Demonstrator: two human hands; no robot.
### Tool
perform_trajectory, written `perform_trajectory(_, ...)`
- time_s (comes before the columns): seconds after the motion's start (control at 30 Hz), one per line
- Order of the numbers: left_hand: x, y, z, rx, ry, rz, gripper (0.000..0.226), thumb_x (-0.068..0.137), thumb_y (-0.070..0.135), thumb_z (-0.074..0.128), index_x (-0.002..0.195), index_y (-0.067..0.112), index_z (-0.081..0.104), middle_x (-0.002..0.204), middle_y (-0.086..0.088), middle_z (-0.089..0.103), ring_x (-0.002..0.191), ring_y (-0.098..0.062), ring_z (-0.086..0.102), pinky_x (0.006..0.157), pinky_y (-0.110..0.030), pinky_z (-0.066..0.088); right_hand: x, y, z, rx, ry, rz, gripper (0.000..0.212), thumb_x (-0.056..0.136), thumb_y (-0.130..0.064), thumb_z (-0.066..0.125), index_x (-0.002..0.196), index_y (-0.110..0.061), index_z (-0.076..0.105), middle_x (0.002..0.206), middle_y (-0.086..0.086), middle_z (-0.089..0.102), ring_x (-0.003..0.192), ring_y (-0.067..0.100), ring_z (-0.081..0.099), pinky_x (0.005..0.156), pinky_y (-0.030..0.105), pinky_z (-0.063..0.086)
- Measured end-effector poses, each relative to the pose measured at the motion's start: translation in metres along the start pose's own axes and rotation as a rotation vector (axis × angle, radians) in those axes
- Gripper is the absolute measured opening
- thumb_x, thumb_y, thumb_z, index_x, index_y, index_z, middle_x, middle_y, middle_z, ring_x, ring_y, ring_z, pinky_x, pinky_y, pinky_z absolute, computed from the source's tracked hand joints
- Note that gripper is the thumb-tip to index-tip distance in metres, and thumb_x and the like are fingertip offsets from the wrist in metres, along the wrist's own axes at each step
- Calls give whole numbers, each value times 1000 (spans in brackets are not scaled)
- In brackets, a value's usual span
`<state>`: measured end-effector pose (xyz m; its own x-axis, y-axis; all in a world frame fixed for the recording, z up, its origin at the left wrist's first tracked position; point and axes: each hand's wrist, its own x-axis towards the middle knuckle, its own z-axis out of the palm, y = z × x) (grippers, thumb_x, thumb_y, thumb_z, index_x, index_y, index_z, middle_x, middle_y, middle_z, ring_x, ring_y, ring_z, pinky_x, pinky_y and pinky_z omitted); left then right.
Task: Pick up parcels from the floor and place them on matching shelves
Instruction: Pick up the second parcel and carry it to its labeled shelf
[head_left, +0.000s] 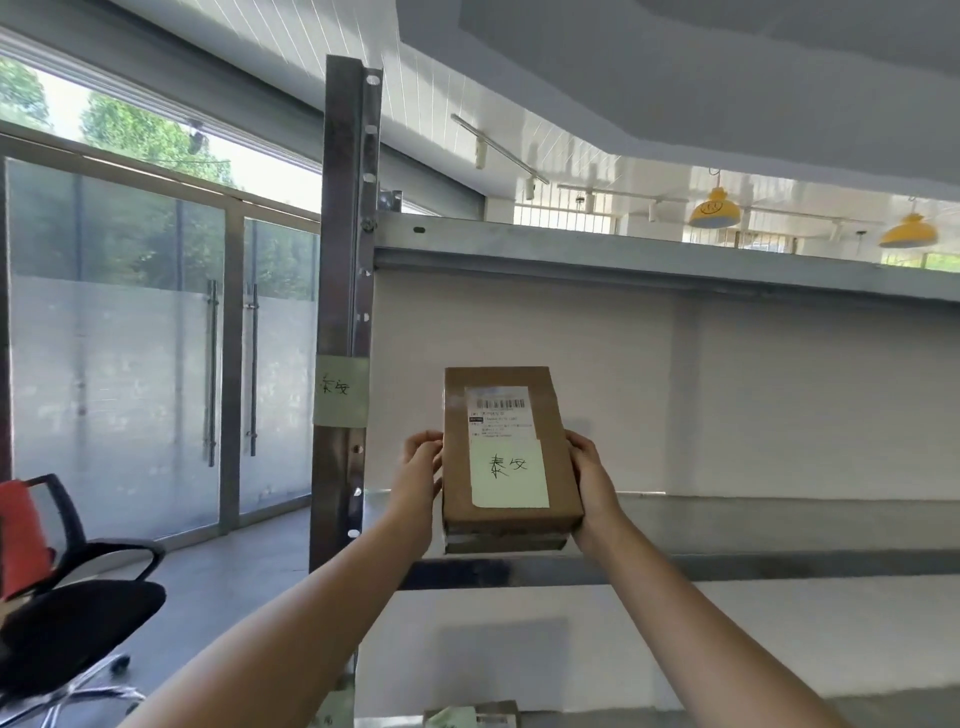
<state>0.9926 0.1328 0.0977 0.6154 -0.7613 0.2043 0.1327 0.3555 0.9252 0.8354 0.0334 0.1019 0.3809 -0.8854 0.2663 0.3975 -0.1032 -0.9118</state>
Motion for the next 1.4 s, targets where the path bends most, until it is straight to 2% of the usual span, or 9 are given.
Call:
perform_trajectory(0.2, 14, -10, 1, 17, -7, 54, 19, 104, 21, 46, 121, 19, 53, 105, -7, 66, 94, -19, 63, 71, -26, 52, 27, 12, -5, -110, -53, 3, 36, 94, -39, 49, 122, -20, 63, 115, 8, 72, 109, 26, 67, 91, 42, 54)
perform_trajectory(0.47, 25, -29, 1, 98, -6, 48, 16, 103, 25, 47, 111, 32, 60, 111, -4, 67, 107, -22, 62, 91, -37, 51, 38, 28, -15, -112, -33, 77, 32, 103, -32, 37, 101, -24, 67, 110, 6, 71, 103, 23, 63, 87, 36, 50)
perform_trajectory(0.57, 24, -34, 1, 122, 5, 37, 18, 106, 27, 44, 112, 35, 59, 111, -2, 66, 106, -20, 62, 84, -34, 51, 40, 38, -17, -141, -22, 104, 34, 101, -34, 35, 104, -26, 68, 107, 1, 72, 106, 21, 62, 95, 38, 49)
perform_trajectory(0.67, 22, -38, -4, 171, 24, 27, 18, 105, 30, 43, 117, 34, 57, 116, -2, 66, 111, -22, 60, 99, -41, 49, 45, 46, -19, -166, -41, 126, 35, 99, -36, 36, 104, -27, 69, 105, 1, 73, 107, 21, 63, 104, 44, 46)
perform_trajectory(0.77, 24, -39, -12, 215, 47, 14, 19, 105, 29, 45, 118, 33, 58, 117, -6, 66, 113, -26, 60, 108, -49, 43, 44, 45, -18, -188, -81, 143, 34, 103, -31, 32, 98, -28, 66, 103, 3, 70, 98, 17, 61, 93, 37, 50)
perform_trajectory(0.9, 24, -36, -16, 167, 55, -29, 23, 105, 30, 44, 125, 25, 54, 113, -8, 63, 97, -22, 59, 70, -36, 51, 45, 49, -14, -250, -121, 155, 34, 105, -29, 27, 98, -29, 61, 105, 2, 66, 93, 12, 58, 72, 26, 46)
perform_trajectory(1.0, 22, -38, -18, 165, 58, -81, 20, 105, 34, 45, 123, 31, 52, 113, -9, 62, 97, -25, 60, 61, -34, 52, 47, 54, -12, -306, -141, 166, 36, 103, -35, 29, 115, -23, 61, 110, 2, 67, 97, 11, 60, 71, 24, 45)
perform_trajectory(1.3, 35, -48, -23, 172, 61, -117, 24, 103, 27, 52, 126, 25, 57, 115, -18, 68, 105, -37, 65, 81, -48, 59, 62, 64, -15, -294, -180, 238, 41, 101, -42, 32, 121, -23, 62, 111, 4, 71, 101, 17, 66, 71, 27, 53)
perform_trajectory(1.4, 41, -52, -26, 188, 86, -126, 25, 101, 23, 53, 125, 25, 62, 112, -20, 71, 106, -40, 67, 92, -57, 56, 67, 67, -20, -266, -205, 266, 41, 101, -38, 33, 114, -18, 67, 105, 10, 74, 100, 24, 70, 87, 40, 58)
